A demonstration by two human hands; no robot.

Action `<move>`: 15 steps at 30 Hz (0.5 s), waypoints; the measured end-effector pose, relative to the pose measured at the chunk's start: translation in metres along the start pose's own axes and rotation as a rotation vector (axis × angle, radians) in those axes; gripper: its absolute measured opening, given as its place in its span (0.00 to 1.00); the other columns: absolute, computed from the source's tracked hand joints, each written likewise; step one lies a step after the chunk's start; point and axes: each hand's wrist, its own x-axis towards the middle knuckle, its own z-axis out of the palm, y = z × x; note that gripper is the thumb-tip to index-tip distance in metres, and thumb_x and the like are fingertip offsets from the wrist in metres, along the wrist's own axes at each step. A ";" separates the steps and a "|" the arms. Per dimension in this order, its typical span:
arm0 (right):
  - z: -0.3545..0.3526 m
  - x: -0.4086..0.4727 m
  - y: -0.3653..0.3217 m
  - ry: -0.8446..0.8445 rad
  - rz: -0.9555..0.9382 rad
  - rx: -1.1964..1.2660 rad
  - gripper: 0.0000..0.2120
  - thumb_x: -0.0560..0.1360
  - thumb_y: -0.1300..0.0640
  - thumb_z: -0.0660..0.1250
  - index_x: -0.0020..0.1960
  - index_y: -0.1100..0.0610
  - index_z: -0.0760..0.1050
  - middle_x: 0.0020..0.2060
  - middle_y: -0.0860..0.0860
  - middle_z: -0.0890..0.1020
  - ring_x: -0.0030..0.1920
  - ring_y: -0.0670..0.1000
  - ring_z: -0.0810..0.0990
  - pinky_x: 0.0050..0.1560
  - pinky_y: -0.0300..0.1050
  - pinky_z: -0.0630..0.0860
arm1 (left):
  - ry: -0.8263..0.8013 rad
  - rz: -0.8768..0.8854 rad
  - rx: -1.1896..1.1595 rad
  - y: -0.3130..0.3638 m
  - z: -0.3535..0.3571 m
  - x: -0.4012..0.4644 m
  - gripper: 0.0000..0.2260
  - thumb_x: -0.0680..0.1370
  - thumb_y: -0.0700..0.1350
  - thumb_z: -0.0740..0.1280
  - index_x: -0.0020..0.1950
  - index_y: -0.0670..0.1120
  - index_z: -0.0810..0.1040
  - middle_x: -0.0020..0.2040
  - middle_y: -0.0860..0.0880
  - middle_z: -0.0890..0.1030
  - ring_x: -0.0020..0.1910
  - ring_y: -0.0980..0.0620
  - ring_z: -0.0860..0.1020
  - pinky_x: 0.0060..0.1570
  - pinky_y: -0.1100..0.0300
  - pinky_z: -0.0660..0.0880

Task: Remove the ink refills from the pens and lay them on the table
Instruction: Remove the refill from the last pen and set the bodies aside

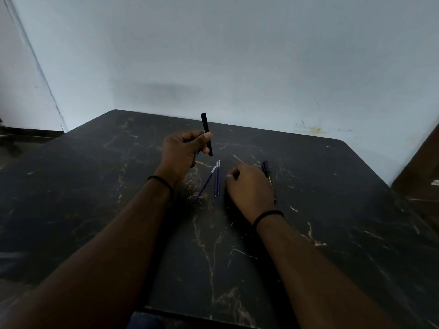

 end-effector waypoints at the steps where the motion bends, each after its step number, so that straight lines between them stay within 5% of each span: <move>1: 0.000 0.000 -0.001 -0.004 0.003 0.007 0.10 0.80 0.49 0.64 0.48 0.53 0.79 0.45 0.51 0.82 0.46 0.52 0.79 0.46 0.44 0.74 | -0.001 -0.003 -0.002 0.000 0.000 0.000 0.08 0.77 0.44 0.71 0.50 0.40 0.83 0.31 0.46 0.78 0.19 0.56 0.60 0.22 0.65 0.60; 5: -0.001 -0.002 -0.005 -0.020 0.009 -0.008 0.13 0.76 0.43 0.67 0.45 0.52 0.80 0.41 0.49 0.82 0.43 0.50 0.80 0.43 0.45 0.76 | -0.012 -0.003 0.014 0.002 0.000 -0.003 0.08 0.78 0.44 0.70 0.51 0.39 0.83 0.32 0.46 0.78 0.20 0.57 0.60 0.22 0.64 0.60; 11: 0.000 0.001 -0.001 -0.006 0.041 0.018 0.08 0.80 0.52 0.63 0.51 0.54 0.79 0.48 0.52 0.82 0.48 0.52 0.80 0.48 0.46 0.76 | -0.011 -0.007 0.027 0.004 0.001 -0.004 0.10 0.78 0.44 0.69 0.53 0.37 0.82 0.34 0.44 0.78 0.20 0.57 0.60 0.22 0.64 0.60; 15: 0.001 0.002 -0.002 -0.020 0.042 -0.018 0.11 0.80 0.48 0.64 0.50 0.55 0.79 0.46 0.52 0.82 0.47 0.53 0.80 0.50 0.47 0.78 | -0.005 -0.005 0.037 0.005 0.002 -0.006 0.11 0.78 0.44 0.70 0.54 0.36 0.82 0.34 0.44 0.78 0.19 0.57 0.61 0.22 0.64 0.61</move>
